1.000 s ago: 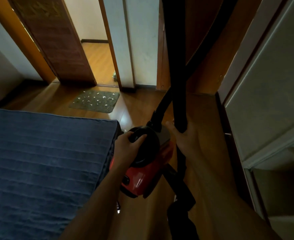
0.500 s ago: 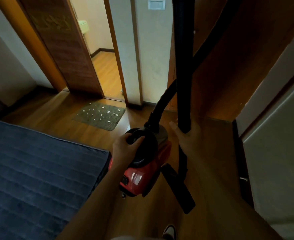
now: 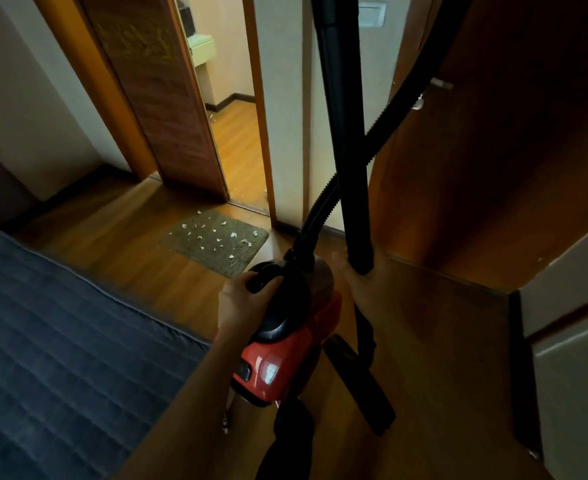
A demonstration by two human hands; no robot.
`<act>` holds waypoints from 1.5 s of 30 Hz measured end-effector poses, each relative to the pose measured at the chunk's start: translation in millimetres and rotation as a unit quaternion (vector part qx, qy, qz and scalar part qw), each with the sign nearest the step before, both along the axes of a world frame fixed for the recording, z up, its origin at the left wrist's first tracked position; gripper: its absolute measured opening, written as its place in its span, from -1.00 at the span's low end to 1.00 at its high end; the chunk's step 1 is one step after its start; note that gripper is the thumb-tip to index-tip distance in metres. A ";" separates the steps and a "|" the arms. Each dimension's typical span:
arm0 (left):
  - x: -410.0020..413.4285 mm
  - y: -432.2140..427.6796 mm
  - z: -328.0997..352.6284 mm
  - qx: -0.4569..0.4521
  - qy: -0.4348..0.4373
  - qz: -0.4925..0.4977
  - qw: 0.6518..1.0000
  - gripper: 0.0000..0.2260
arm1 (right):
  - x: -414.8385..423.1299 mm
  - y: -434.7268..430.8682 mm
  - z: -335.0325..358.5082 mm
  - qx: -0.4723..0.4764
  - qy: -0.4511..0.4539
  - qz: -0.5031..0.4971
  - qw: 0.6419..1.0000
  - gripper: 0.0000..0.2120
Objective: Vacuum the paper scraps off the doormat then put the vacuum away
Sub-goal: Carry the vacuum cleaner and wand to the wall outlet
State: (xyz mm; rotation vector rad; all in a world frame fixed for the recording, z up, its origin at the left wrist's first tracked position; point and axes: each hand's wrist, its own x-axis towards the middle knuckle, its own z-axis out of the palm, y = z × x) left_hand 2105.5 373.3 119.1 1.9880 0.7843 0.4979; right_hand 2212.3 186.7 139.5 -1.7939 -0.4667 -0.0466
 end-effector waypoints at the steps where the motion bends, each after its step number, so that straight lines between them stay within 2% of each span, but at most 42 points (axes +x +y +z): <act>1: 14.6 11.8 -4.0 -0.002 0.002 0.009 1.000 -0.71 | 16.2 12.3 -2.8 0.000 -0.003 0.003 1.000 -0.86; 4: 61.7 50.3 -10.9 -0.021 -0.004 0.028 0.999 -0.71 | 66.9 57.4 -6.6 -0.011 0.004 0.005 1.000 -0.88; 7: 111.1 92.8 -13.0 -0.048 -0.006 0.023 0.999 -0.72 | 116.8 107.8 -7.3 -0.014 0.021 0.002 1.000 -0.80; 11: 164.6 149.5 -7.4 -0.062 -0.004 0.021 0.998 -0.78 | 173.0 177.6 -1.2 -0.003 0.063 0.025 0.998 -0.85; 20: 235.2 268.9 9.9 -0.061 -0.010 0.069 0.996 -0.81 | 263.3 313.6 4.3 0.010 0.078 0.112 0.991 -0.84; 29: 283.7 379.8 -2.7 -0.089 -0.015 0.182 0.979 -0.80 | 339.1 449.5 -8.2 0.006 0.041 0.215 0.976 -0.83; 31: 301.3 407.0 -6.0 -0.084 -0.007 0.203 0.976 -0.82 | 362.8 483.1 -10.8 -0.002 0.035 0.242 0.970 -0.77; 34: 330.8 449.2 -7.6 -0.071 -0.005 0.245 0.967 -0.83 | 404.0 538.3 -18.6 -0.007 0.032 0.268 0.963 -0.78; 39: 369.4 513.9 -4.3 -0.113 -0.025 0.331 0.937 -0.80 | 460.9 633.4 -19.6 -0.009 0.028 0.322 0.946 -0.83; 45: 384.1 581.2 -1.8 -0.097 -0.024 0.403 0.910 -0.71 | 481.3 729.2 1.9 -0.011 0.040 0.406 0.913 -0.80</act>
